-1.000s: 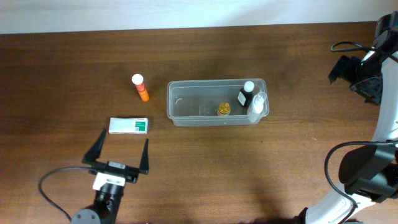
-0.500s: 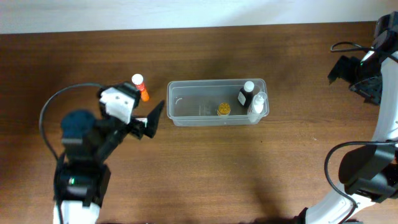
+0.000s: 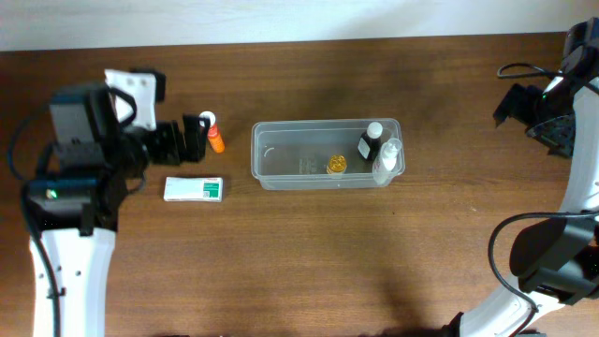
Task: Pack container
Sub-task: 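Move the left gripper toward the Panadol box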
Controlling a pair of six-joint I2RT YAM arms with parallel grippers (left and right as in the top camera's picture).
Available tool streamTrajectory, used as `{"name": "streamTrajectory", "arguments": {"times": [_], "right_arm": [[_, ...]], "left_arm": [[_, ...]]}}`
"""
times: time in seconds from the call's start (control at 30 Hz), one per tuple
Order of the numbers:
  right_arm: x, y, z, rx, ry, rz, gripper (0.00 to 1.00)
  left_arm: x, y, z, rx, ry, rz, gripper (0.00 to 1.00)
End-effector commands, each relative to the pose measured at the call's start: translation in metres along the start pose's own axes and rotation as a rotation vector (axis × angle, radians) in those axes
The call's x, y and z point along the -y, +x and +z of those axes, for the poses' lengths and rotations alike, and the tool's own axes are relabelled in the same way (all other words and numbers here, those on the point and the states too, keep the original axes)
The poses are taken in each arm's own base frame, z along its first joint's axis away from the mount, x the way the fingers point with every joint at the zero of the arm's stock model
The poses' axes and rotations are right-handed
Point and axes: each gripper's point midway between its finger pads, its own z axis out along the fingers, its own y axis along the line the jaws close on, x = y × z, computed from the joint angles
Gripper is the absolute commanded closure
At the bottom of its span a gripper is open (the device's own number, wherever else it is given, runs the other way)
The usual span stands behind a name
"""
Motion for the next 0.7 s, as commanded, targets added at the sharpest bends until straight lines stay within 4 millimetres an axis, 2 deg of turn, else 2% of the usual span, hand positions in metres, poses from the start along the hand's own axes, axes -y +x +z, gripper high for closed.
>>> {"name": "streamTrajectory", "arguments": {"times": [0.0, 0.07, 0.1, 0.13, 0.2, 0.27, 0.3, 0.37, 0.43, 0.53, 0.67], "right_arm": [[0.001, -0.001, -0.003, 0.009, -0.004, 0.004, 0.02], [0.001, -0.001, -0.003, 0.009, -0.004, 0.004, 0.02], [0.001, -0.001, -0.003, 0.009, -0.004, 0.004, 0.02], [0.001, -0.001, -0.003, 0.009, -0.004, 0.004, 0.02], [0.001, -0.001, -0.003, 0.009, -0.004, 0.004, 0.02], [0.001, -0.001, -0.003, 0.009, -0.004, 0.004, 0.02], [0.001, -0.001, -0.003, 0.009, -0.004, 0.004, 0.02], [0.001, -0.001, -0.003, 0.009, -0.004, 0.004, 0.02], [0.001, -0.001, -0.003, 0.009, -0.004, 0.004, 0.02], [0.001, -0.001, -0.003, 0.009, -0.004, 0.004, 0.02], [0.001, -0.001, -0.003, 0.009, -0.004, 0.005, 0.02]], "left_arm": [[0.019, -0.003, -0.001, -0.029, 0.111, -0.033, 0.01], [0.018, -0.005, 0.003, -0.026, 0.116, -0.050, 0.01], [0.012, -0.005, 0.004, -0.028, 0.087, -0.113, 0.00], [-0.016, 0.003, 0.003, -0.044, -0.064, -0.395, 0.01], [-0.050, 0.025, -0.006, -0.061, -0.248, -0.748, 0.00], [-0.069, 0.039, -0.014, -0.052, -0.343, -0.983, 0.01], [-0.074, 0.040, -0.016, -0.042, -0.353, -1.045, 0.01], [-0.075, 0.040, -0.017, -0.034, -0.338, -1.127, 0.01], [-0.070, 0.040, -0.016, -0.048, -0.312, -1.134, 0.01], [-0.069, 0.053, -0.018, -0.098, -0.346, -1.142, 0.01], [-0.084, 0.066, -0.019, -0.099, -0.460, -1.188, 0.01]]}}
